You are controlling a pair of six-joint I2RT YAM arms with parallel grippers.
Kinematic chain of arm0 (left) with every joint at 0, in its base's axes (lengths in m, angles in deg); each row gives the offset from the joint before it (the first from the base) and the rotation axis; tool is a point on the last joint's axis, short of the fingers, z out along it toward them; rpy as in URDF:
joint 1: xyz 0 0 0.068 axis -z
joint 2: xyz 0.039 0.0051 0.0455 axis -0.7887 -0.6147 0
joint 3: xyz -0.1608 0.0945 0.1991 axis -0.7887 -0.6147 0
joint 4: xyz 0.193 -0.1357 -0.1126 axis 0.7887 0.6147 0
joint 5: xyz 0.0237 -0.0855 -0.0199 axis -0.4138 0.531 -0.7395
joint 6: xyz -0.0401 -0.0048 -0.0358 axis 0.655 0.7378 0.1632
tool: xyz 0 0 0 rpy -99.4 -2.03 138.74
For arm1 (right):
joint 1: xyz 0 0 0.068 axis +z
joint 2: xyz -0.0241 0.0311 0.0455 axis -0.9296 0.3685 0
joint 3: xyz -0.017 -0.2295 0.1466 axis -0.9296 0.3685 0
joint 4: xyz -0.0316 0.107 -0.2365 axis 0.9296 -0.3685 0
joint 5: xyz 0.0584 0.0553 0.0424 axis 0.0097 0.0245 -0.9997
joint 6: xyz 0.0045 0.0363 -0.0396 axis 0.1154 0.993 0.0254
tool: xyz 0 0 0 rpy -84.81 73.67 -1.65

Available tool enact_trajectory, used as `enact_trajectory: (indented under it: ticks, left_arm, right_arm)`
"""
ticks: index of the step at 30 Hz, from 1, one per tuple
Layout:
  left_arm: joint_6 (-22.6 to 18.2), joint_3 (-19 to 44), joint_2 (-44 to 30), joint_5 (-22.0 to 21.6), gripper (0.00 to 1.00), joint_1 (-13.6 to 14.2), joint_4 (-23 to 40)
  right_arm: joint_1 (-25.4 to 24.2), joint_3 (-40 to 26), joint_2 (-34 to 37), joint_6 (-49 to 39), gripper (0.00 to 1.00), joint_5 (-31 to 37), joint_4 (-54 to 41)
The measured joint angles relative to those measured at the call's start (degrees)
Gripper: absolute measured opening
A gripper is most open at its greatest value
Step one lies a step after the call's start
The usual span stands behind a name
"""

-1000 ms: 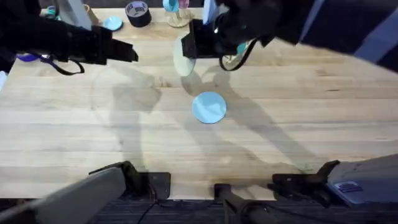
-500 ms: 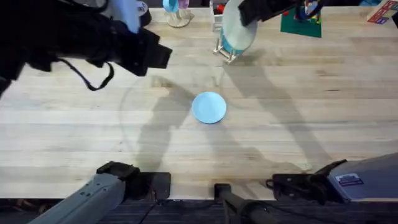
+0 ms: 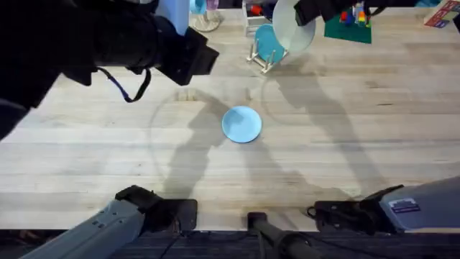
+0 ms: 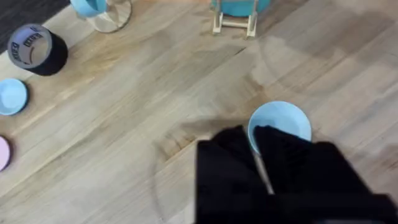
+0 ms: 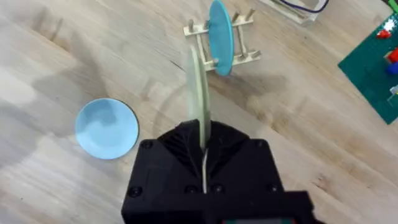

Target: Pick up the plates from the table one by one and place each into a slot on the dish rack.

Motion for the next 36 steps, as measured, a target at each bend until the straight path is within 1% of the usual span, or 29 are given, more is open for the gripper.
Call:
enact_trajectory:
  ticks: [1, 2, 4, 6, 7, 10, 18, 25, 30, 36]
  left_arm:
    - [0.1, 0.0, 0.0, -0.2, 0.217, 0.0, -0.2]
    - [0.0, 0.0, 0.0, -0.3, 0.33, 0.0, -0.4]
    - [0.1, 0.0, 0.0, -0.5, 0.653, 0.0, -0.8]
    - [0.3, 0.0, 0.0, -0.6, 0.943, 0.0, -0.9]
    - [0.3, 0.0, 0.0, -0.6, 0.979, 0.0, -0.8]
    - [0.3, 0.0, 0.0, -0.6, 0.994, 0.0, -0.9]
    - [0.3, 0.0, 0.0, -0.7, 0.992, 0.0, -1.5]
    - [0.3, 0.0, 0.0, -0.7, 0.993, 0.0, -2.3]
    - [0.3, 0.0, 0.0, -0.7, 0.994, 0.0, -2.3]
    - [0.3, 0.0, 0.0, -0.7, 0.993, 0.0, -2.3]
  right_arm:
    - [0.0, 0.0, 0.0, -0.2, 0.031, 0.0, 0.0]
    - [0.0, 0.0, 0.0, -0.4, 0.031, 0.0, 0.0]
    - [0.0, 0.0, 0.0, -0.8, 0.031, 0.0, 0.0]
    - [0.0, 0.0, 0.0, -1.0, 0.031, 0.0, 0.0]
    - [0.0, 0.0, 0.0, -1.0, 0.031, 0.0, 0.0]
    - [0.0, 0.0, 0.0, -1.2, 0.031, 0.0, 0.0]
    - [0.0, 0.0, 0.0, -4.2, 0.031, 0.0, 0.1]
    - [0.0, -0.3, 0.0, -6.8, 0.03, 0.2, 4.4]
    - [0.0, -2.5, 0.0, -8.5, 0.03, 1.9, 7.1]
    - [0.0, -6.0, 0.0, -9.9, 0.029, 3.2, 8.1]
